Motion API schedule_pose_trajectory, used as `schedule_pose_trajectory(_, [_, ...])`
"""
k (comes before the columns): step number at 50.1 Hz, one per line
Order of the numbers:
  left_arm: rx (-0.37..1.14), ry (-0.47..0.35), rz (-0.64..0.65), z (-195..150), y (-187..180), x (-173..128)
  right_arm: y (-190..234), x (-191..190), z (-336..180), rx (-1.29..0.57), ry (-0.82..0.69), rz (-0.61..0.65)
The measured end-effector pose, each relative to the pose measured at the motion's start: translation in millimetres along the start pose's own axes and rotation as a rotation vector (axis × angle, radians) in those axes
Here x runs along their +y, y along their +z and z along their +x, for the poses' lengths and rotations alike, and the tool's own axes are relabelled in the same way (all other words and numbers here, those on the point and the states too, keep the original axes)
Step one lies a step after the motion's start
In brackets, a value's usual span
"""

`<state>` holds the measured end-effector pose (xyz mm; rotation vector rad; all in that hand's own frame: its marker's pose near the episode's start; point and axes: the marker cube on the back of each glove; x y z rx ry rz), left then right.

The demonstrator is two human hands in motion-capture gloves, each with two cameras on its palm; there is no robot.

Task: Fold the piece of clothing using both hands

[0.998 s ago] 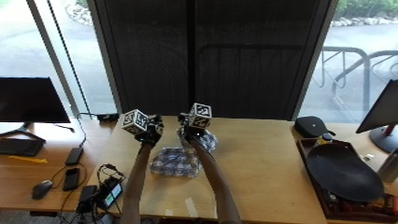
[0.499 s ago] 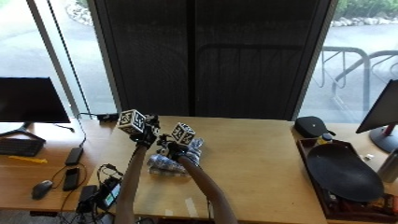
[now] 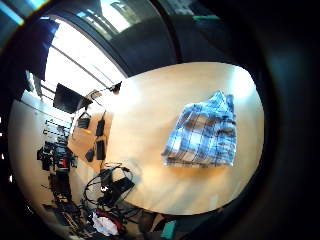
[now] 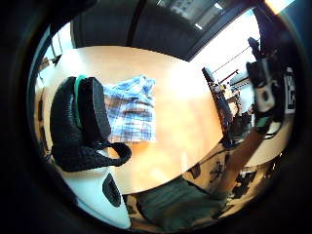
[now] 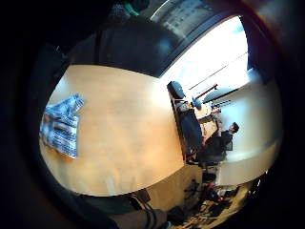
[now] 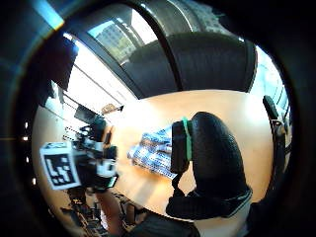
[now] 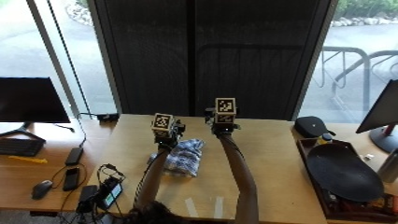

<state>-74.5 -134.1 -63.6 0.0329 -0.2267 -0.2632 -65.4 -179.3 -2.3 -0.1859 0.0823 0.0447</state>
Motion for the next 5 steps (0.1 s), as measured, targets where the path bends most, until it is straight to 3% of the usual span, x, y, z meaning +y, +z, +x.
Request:
schedule_pose_trajectory(2, [0.035,0.015,-0.087,15,9,11,-9,0,3,-0.005,0.006,0.009])
schedule_pose_trajectory(5, [0.057,0.034,-0.119,28,19,15,-15,-2,4,0.005,0.011,0.024])
